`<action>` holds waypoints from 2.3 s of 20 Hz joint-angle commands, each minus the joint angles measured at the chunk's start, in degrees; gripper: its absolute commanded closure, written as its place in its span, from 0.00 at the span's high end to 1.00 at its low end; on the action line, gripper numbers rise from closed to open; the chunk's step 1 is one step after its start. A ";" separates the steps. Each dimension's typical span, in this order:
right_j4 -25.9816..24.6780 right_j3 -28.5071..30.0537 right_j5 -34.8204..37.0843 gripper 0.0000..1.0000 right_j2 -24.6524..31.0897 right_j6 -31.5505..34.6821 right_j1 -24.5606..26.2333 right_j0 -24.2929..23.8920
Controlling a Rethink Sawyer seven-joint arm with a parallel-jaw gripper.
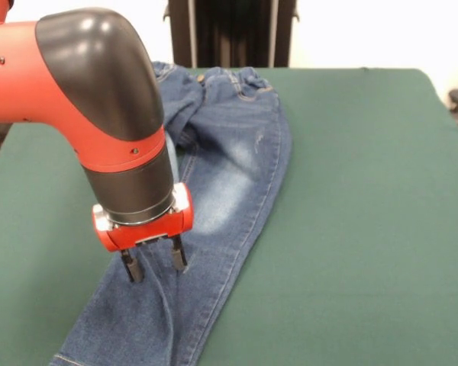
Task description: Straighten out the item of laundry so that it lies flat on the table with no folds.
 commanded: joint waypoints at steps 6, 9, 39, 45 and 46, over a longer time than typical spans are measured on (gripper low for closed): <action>-1.35 2.07 -0.17 1.00 1.43 -6.85 -0.81 2.82; -1.34 1.77 0.57 1.00 1.34 -6.72 -1.23 3.10; -0.74 -1.21 5.51 0.00 0.39 -7.50 -1.80 4.86; -0.14 -1.22 5.27 0.00 0.40 -6.40 -1.70 4.64; -0.23 -1.55 5.18 0.00 0.51 -6.67 -1.61 4.66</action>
